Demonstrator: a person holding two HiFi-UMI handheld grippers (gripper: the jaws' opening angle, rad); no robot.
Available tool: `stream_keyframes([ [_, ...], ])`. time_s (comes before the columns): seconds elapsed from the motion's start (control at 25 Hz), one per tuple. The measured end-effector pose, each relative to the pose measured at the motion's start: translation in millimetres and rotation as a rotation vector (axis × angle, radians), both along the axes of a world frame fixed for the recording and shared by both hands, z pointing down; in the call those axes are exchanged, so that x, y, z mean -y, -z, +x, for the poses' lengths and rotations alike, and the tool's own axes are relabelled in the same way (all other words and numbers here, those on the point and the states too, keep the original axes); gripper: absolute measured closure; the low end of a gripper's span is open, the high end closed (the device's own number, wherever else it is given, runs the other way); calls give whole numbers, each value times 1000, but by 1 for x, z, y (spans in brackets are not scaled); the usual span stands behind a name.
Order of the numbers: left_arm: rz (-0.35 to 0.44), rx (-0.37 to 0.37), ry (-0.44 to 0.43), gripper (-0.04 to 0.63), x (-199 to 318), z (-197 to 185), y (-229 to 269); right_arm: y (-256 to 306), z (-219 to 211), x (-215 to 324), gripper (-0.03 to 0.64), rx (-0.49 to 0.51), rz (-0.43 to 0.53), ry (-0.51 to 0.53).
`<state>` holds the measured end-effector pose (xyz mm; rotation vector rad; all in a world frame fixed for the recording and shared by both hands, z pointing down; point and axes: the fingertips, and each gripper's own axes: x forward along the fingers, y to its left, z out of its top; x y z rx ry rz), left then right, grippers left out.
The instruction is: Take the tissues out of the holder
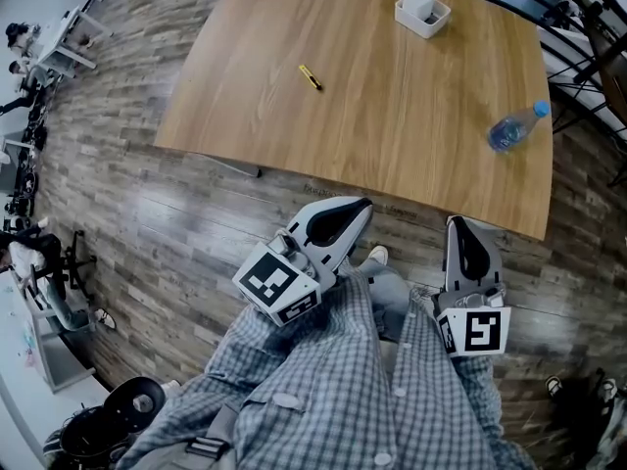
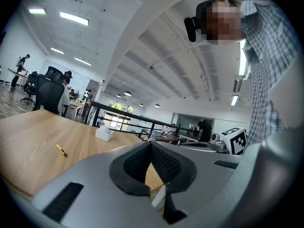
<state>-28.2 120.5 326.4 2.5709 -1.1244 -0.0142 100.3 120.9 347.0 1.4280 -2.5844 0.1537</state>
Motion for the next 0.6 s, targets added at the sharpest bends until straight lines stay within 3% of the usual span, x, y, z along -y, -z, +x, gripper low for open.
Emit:
stream_keyframes([
  [0.6,-4,35,35,588,29,1,0,-15,21,21,597,-10,-34,2],
])
